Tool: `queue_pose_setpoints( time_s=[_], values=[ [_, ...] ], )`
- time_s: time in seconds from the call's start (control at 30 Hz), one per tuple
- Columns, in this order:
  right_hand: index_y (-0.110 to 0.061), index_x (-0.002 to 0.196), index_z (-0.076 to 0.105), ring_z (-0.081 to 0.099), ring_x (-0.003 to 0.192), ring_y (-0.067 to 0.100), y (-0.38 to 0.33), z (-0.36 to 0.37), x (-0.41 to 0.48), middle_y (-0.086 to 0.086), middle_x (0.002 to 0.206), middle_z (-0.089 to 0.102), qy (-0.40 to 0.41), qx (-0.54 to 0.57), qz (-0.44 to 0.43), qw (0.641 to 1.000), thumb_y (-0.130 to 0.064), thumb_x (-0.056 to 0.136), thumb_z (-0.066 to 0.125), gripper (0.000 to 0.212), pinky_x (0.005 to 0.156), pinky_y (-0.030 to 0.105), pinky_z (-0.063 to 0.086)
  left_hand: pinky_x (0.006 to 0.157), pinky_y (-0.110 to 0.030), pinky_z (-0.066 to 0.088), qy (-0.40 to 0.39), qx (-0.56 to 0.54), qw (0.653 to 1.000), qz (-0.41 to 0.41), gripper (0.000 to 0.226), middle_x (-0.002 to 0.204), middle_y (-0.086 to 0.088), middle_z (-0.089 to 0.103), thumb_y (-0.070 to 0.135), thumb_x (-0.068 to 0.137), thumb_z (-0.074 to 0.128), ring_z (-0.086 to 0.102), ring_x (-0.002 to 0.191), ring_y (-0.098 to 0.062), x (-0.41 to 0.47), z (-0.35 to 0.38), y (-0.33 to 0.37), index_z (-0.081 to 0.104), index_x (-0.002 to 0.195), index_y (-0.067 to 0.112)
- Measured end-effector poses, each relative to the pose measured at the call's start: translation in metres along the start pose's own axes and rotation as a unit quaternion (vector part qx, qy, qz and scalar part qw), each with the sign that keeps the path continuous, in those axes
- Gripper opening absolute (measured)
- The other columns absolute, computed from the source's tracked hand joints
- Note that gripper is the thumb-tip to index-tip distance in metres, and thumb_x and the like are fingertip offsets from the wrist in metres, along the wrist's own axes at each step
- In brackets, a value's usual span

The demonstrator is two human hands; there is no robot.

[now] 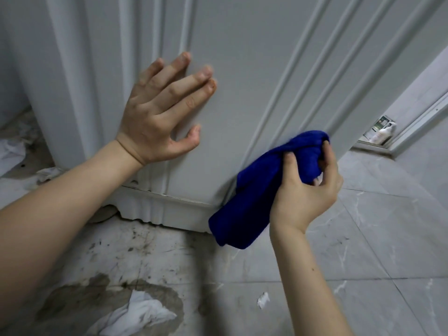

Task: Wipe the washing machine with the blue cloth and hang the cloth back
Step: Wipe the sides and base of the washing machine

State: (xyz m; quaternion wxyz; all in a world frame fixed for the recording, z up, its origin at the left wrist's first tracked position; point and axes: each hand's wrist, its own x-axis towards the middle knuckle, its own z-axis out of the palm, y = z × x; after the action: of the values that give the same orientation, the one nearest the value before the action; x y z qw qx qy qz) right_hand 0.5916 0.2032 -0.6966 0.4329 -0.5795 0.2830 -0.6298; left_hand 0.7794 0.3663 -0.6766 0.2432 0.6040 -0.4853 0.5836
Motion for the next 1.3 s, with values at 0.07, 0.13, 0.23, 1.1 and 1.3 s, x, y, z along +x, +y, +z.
queue_pose_setpoints(
  time_s=[0.07,0.13,0.23,1.1,1.3],
  values=[
    [-0.031,0.133,0.058,0.056,0.095,-0.011,0.014,-0.008,-0.008,-0.018,0.105,0.049,0.009,-0.031,0.026,0.999,-0.018,0.076,0.080,0.063,0.086,0.008,0.043,0.119,-0.047,0.025,0.002,0.006,1.000,0.001,0.063,0.145,-0.009,0.053,0.027,0.082,0.065,0.040,0.140,-0.034,0.000,0.001,-0.002,0.053,0.141,0.010],
    [-0.029,0.139,0.053,0.057,0.098,0.000,0.039,-0.024,-0.029,-0.007,0.112,0.052,0.023,-0.083,0.107,0.991,-0.013,0.082,0.075,0.063,0.092,0.016,0.044,0.119,-0.047,0.025,0.004,0.014,1.000,0.000,0.063,0.145,-0.008,0.053,0.027,0.081,0.066,0.041,0.140,-0.034,-0.001,-0.001,-0.002,0.053,0.141,0.010],
    [-0.026,0.139,0.053,0.056,0.103,0.011,0.056,-0.035,-0.048,0.000,0.119,0.054,0.016,-0.118,0.190,0.975,-0.012,0.086,0.071,0.058,0.095,0.022,0.043,0.117,-0.048,0.027,-0.002,0.007,1.000,-0.005,0.061,0.144,-0.009,0.053,0.026,0.081,0.066,0.042,0.139,-0.034,0.002,-0.002,0.000,0.055,0.139,0.010],
    [0.003,0.146,0.034,0.046,0.102,0.010,-0.071,0.135,-0.100,0.001,0.112,0.041,-0.087,0.021,-0.151,0.984,-0.008,0.078,0.074,0.080,0.097,0.013,0.037,0.118,-0.042,0.024,-0.119,0.039,0.968,-0.219,0.076,0.156,-0.004,0.024,0.044,0.080,0.071,0.024,0.141,-0.036,-0.035,-0.115,-0.114,0.040,0.147,0.030],
    [-0.008,0.145,0.027,0.046,0.102,0.012,-0.008,0.094,-0.187,0.015,0.118,0.046,-0.226,-0.097,-0.072,0.967,0.009,0.079,0.072,0.081,0.090,0.039,0.050,0.116,-0.035,0.026,-0.099,-0.072,0.938,-0.324,0.082,0.159,-0.012,0.014,0.044,0.075,0.074,0.022,0.146,-0.031,-0.036,-0.119,-0.111,0.036,0.147,0.042]
  ],
)
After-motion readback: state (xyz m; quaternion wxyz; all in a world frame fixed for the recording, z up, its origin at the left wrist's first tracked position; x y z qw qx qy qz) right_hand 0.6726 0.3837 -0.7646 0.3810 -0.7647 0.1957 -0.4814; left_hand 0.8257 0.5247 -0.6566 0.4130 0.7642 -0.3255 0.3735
